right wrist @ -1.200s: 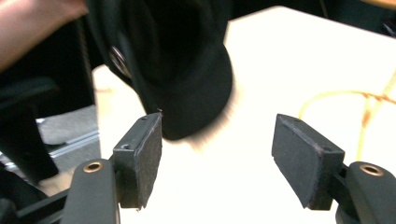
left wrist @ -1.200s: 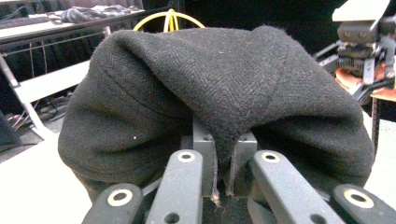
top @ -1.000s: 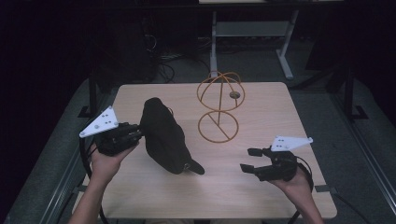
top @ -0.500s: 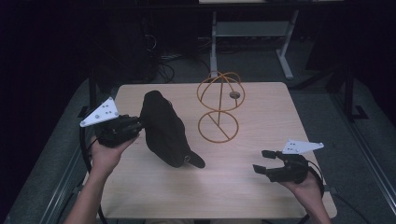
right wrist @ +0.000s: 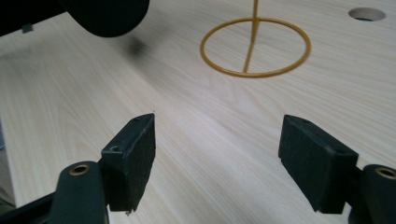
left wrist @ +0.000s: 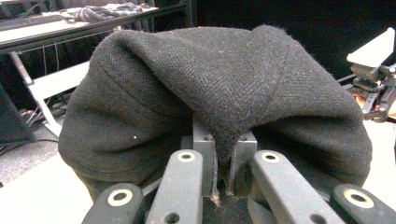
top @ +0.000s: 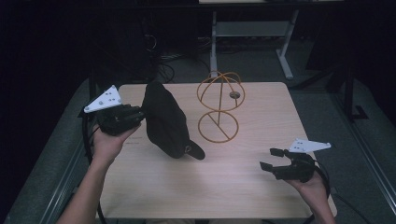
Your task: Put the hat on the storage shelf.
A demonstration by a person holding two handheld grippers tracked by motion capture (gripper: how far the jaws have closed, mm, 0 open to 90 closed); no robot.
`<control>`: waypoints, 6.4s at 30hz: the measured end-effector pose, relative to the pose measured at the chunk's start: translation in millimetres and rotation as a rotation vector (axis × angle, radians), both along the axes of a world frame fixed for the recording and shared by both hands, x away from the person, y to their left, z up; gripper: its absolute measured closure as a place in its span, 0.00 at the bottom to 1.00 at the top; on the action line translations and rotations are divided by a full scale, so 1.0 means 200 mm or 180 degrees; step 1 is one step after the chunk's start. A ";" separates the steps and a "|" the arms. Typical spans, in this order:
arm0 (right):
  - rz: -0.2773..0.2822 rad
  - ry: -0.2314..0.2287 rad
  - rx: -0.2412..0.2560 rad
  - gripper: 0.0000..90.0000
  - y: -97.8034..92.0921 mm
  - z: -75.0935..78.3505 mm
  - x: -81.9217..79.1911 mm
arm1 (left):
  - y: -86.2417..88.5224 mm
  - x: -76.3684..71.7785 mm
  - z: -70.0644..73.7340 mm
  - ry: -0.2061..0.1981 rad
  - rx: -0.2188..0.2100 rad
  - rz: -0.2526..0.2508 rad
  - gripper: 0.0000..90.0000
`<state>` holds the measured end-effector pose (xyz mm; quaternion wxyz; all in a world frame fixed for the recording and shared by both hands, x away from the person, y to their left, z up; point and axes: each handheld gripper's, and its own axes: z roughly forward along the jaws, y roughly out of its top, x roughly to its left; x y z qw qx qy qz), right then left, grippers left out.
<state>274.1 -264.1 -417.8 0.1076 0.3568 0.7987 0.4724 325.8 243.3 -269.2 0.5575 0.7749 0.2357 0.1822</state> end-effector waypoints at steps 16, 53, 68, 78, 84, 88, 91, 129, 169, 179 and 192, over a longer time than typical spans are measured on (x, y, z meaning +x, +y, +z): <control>-0.0143 -0.0053 0.0038 0.29 -0.08 0.00 0.00 | -0.11 0.12 0.09 -0.0014 0.0051 -0.0071 0.94; -0.0291 -0.0117 0.0211 0.29 -0.16 0.00 0.00 | -0.48 0.44 0.35 -0.0040 0.0226 -0.0237 0.94; -0.0347 -0.0145 0.0298 0.29 -0.18 0.00 -0.01 | -0.65 0.59 0.34 0.0058 0.0143 -0.0185 0.94; -0.0303 -0.0115 0.0298 0.29 -0.17 -0.01 -0.01 | -0.78 0.69 0.30 0.0217 0.0096 -0.0215 0.94; -0.0295 -0.0107 0.0301 0.29 -0.17 -0.02 -0.01 | -0.89 0.75 0.24 0.0402 0.0016 -0.0213 0.94; -0.0271 -0.0059 0.0267 0.29 -0.17 -0.02 0.00 | -1.00 0.79 0.20 0.0537 0.0111 -0.0224 0.92; -0.0262 -0.0057 0.0261 0.29 -0.16 -0.03 0.00 | -1.07 0.81 0.21 0.0686 0.0178 -0.0226 0.77; -0.0318 -0.0044 0.0205 0.27 -0.15 -0.06 0.01 | -0.85 0.67 0.24 0.0602 0.0401 -0.0131 0.55; -0.0285 0.0028 0.0090 0.25 -0.04 -0.08 0.04 | -0.46 0.49 0.15 0.0607 0.0338 0.0093 0.51; -0.0278 0.0021 0.0084 0.25 -0.02 -0.08 0.05 | -0.38 0.44 0.09 0.0650 0.0306 0.0130 0.50; -0.0265 0.0028 0.0067 0.25 -0.01 -0.08 0.05 | -0.30 0.38 0.03 0.0631 0.0298 0.0184 0.49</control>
